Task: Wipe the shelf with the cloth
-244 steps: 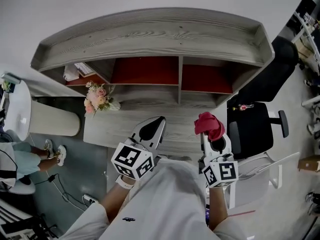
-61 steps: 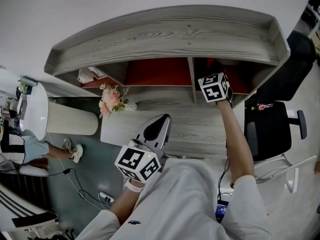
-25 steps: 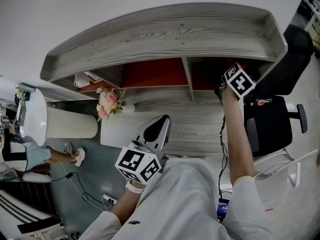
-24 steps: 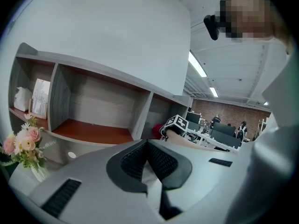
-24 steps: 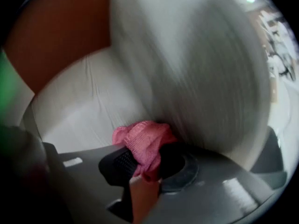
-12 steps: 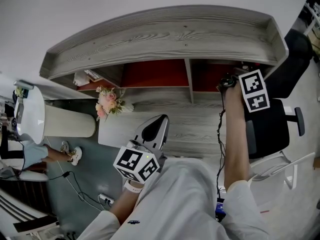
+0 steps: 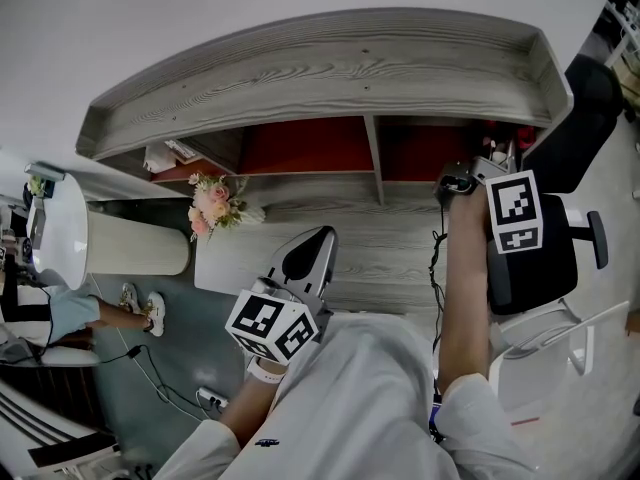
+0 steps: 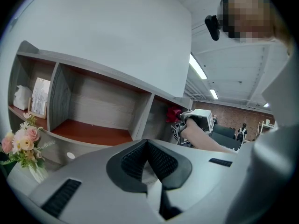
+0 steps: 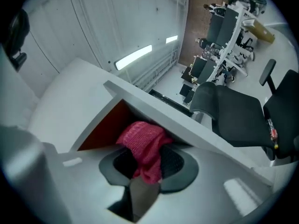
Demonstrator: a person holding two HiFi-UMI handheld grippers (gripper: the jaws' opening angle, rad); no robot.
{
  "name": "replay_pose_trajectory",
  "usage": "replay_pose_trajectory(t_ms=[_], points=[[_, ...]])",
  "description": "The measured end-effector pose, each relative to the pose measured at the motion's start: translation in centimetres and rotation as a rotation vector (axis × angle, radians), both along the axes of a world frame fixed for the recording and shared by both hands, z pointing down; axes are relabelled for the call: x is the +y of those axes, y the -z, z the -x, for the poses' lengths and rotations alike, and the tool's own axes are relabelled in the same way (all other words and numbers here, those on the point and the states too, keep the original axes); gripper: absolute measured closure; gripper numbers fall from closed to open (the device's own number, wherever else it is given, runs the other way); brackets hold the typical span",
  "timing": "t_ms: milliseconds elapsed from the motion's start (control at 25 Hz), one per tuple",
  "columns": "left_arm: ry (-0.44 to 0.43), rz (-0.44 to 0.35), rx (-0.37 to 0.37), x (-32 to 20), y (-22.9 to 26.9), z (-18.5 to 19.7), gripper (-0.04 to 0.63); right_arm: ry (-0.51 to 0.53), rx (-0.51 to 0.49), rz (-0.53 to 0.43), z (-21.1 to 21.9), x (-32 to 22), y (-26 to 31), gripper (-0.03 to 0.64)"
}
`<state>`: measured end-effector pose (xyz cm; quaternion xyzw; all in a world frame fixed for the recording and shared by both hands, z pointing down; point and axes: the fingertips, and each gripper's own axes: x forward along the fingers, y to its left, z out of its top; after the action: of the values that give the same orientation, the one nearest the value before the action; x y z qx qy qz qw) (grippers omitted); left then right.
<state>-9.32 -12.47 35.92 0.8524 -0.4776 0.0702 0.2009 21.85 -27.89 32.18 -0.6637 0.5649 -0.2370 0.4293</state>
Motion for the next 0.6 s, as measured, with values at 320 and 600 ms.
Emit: replay_pose_trajectory(t_ms=[320, 600], points=[[0.012, 0.008, 0.012, 0.1, -0.1, 0.6, 0.594, -0.009, -0.012, 0.156, 0.0, 0.6, -5.8, 0.508], [0.008, 0.019, 0.017, 0.4, -0.6, 0.3, 0.594, -0.013, 0.024, 0.343, 0.1, 1.3, -11.7, 0.508]])
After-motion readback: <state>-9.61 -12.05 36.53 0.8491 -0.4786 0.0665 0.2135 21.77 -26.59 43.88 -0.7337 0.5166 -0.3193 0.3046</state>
